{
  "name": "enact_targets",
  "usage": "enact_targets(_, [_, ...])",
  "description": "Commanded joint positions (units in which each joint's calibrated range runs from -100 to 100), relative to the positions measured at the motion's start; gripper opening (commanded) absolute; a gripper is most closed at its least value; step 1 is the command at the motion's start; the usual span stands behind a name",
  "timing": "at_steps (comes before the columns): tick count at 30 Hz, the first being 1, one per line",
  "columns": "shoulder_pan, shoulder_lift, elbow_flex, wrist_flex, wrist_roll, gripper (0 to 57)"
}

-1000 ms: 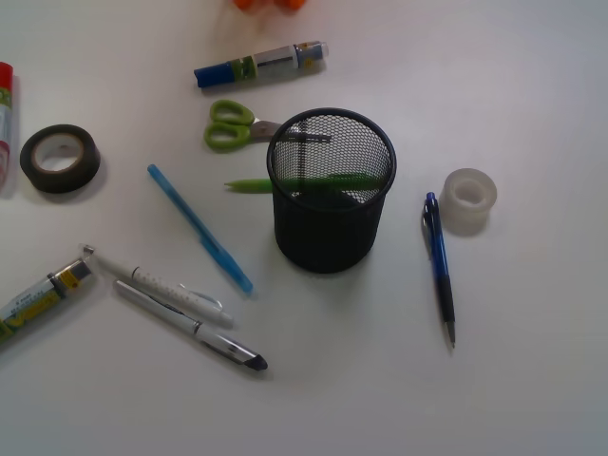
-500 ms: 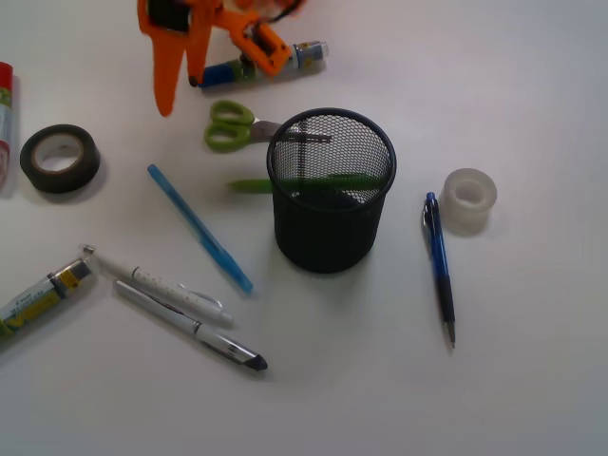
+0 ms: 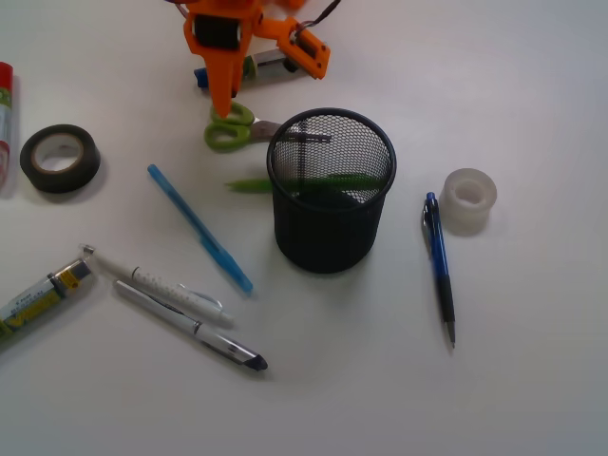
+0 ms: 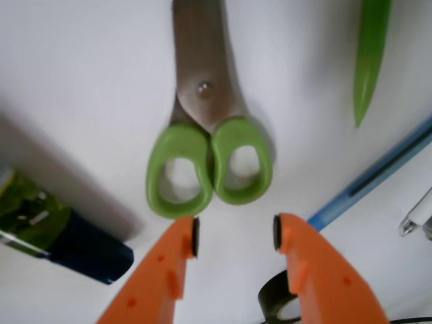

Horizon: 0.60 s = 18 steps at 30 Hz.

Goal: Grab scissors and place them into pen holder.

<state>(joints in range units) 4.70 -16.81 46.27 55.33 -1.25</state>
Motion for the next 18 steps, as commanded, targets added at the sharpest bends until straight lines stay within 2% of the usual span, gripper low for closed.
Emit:
enact_targets(1, [-0.7, -0.06, -1.62, 0.05, -0.1, 12.8])
enact_targets(18, [0.72, 0.87, 0.11, -0.57, -1.17, 13.0])
